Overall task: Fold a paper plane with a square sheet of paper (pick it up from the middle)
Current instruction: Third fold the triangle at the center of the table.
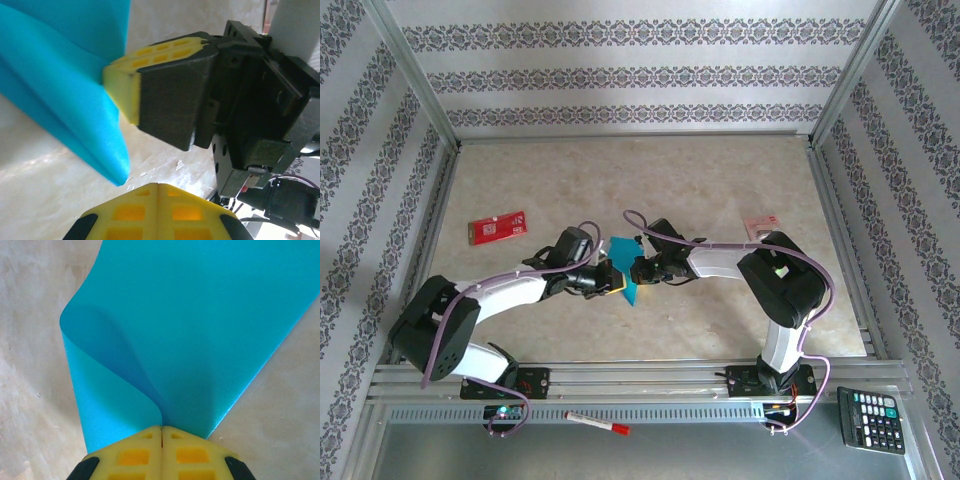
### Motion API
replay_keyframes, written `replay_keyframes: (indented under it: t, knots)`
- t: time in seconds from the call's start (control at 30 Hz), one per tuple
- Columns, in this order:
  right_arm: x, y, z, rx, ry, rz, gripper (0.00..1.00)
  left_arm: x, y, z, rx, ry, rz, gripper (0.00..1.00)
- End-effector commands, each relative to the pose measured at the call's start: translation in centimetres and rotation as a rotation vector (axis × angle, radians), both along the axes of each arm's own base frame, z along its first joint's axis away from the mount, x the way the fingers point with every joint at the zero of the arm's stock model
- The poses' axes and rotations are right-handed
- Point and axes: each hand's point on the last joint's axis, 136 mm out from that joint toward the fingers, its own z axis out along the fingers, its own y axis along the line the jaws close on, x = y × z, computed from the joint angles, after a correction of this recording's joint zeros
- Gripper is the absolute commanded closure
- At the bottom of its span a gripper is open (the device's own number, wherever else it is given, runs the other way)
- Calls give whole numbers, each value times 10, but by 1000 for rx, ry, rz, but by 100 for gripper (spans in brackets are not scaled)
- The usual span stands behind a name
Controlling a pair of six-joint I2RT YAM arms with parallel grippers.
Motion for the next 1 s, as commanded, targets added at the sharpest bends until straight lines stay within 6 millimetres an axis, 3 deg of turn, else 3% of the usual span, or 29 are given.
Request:
replay_keyframes:
  t: [0.0,0.27,0.53,0.97]
  knots:
    - [-10,-17,-28,-84,62,-5,100,2,-18,0,-59,-1,-16,96]
    - [-11,-17,-28,-82,64,-2,100,1,-31,-16,-52,27,-55,97]
    - [-13,-19,-28,-86,66,-5,100,-3,-29,-38,-24,67,-64,97]
    - [-16,-21,-31,-91,73,-5,100,-12,-27,-57,5,115,-71,96]
